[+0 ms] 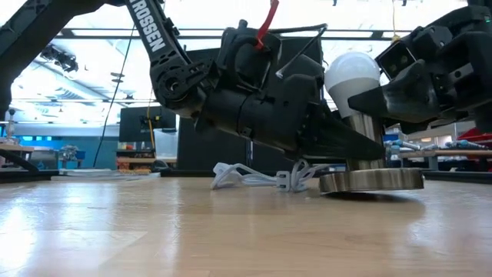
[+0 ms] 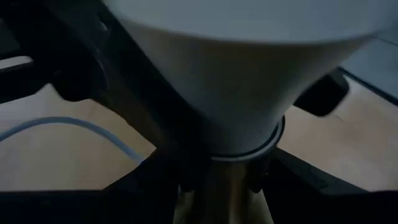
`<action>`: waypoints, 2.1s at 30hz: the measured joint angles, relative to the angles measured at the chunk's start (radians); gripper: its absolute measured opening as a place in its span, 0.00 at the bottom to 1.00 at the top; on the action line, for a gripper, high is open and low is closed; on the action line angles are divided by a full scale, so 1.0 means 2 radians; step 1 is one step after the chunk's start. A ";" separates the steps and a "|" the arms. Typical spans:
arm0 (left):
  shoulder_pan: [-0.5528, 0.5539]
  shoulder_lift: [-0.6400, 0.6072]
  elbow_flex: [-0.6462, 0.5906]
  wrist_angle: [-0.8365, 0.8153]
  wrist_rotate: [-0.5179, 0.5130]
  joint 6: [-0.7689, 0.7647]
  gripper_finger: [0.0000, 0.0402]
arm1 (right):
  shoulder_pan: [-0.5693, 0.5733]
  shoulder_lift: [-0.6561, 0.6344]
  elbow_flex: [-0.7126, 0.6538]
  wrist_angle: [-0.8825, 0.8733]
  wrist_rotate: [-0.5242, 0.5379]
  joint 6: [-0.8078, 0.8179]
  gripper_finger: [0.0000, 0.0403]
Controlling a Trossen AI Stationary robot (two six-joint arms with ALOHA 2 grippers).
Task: Screw lightbulb
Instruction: Insert the lightbulb into the lamp
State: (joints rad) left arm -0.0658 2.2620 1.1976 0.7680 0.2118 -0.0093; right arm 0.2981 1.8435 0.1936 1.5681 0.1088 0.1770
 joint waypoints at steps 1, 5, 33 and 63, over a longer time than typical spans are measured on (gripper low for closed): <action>-0.001 0.000 0.000 0.001 -0.010 -0.001 0.48 | 0.006 0.000 0.000 0.000 0.014 0.002 0.44; -0.008 0.000 0.000 0.002 -0.056 -0.006 0.48 | 0.029 0.000 -0.001 -0.002 0.067 0.009 0.44; -0.024 -0.028 -0.003 -0.023 -0.152 -0.001 0.48 | 0.112 -0.011 0.026 -0.024 0.280 0.008 0.44; -0.046 -0.063 0.018 -0.091 -0.352 -0.012 0.48 | 0.122 -0.121 0.138 -0.341 0.465 0.052 0.52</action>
State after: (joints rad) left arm -0.1581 2.1357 1.2343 0.5852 -0.4914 -0.0337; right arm 0.5430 1.6005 0.4696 0.8860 1.0393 0.2818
